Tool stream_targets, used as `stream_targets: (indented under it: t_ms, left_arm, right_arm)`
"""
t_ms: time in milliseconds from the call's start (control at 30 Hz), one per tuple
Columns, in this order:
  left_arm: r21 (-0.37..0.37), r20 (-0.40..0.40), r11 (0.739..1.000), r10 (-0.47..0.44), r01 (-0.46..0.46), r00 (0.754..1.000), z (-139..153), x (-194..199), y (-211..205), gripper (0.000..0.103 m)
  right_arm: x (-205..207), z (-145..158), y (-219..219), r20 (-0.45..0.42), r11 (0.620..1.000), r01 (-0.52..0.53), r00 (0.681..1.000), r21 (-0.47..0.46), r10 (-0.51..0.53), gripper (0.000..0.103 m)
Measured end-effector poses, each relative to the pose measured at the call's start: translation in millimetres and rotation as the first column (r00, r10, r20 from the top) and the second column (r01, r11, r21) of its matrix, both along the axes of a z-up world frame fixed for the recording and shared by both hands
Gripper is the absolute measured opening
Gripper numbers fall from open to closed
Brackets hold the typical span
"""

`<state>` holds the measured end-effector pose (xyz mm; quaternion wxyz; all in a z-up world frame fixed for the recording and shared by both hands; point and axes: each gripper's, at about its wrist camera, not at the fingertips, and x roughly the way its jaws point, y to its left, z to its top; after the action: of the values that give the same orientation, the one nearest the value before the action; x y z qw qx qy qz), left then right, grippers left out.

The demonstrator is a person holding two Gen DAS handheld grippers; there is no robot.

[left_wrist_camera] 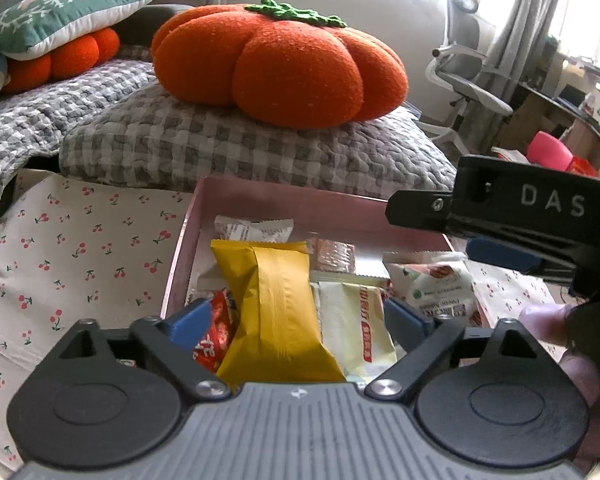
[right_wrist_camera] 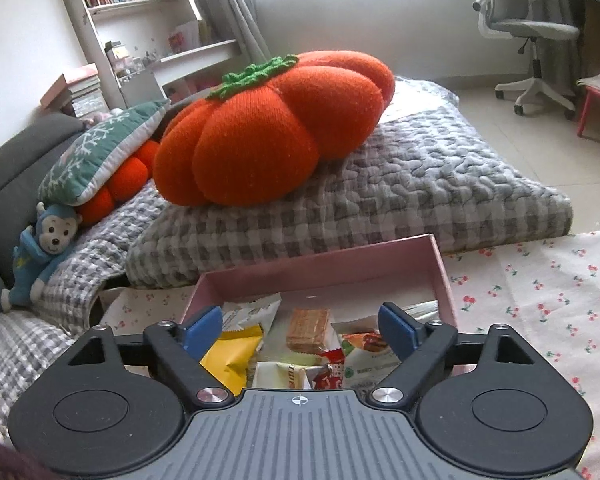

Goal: Organize snacks
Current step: 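Open both tools to drop the yellow bag and wafer bar into the box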

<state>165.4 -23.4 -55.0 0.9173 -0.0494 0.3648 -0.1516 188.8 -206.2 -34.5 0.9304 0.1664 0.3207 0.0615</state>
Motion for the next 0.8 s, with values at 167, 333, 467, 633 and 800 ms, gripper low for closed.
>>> stream_targets:
  t_ms: [167, 333, 467, 633, 800]
  left_arm:
    - [0.012, -0.006, 1.0, -0.023, 0.023, 1.0, 7.1, -11.2, -0.7, 0.103]
    - [0.048, -0.019, 0.998, -0.049, 0.05, 0.999, 10.3, -24.8, -0.8, 0.103]
    - [0.074, -0.027, 0.995, -0.063, 0.065, 0.998, 13.4, -33.4, 2.5, 0.103]
    - [0.106, -0.03, 0.992, -0.066, 0.069, 0.997, 20.1, -44.4, 9.9, 0.103]
    - [0.144, -0.03, 0.986, -0.086, 0.09, 0.996, 20.6, -54.6, 14.3, 0.103]
  right_arm:
    - [-15.2, 9.2, -3.8, -0.008, 1.0, 0.011, 1.0, -0.022, -0.011, 0.093]
    - [-34.8, 18.4, -7.5, -0.021, 0.998, 0.029, 0.999, -0.06, -0.03, 0.095]
    - [-50.6, 23.8, -10.5, -0.035, 0.996, 0.041, 0.998, -0.081, -0.044, 0.095]
    - [-68.6, 28.0, -10.1, -0.05, 0.993, 0.035, 0.998, -0.116, -0.041, 0.095]
    - [-87.2, 27.7, -9.4, -0.071, 0.989, 0.038, 0.996, -0.145, -0.048, 0.098]
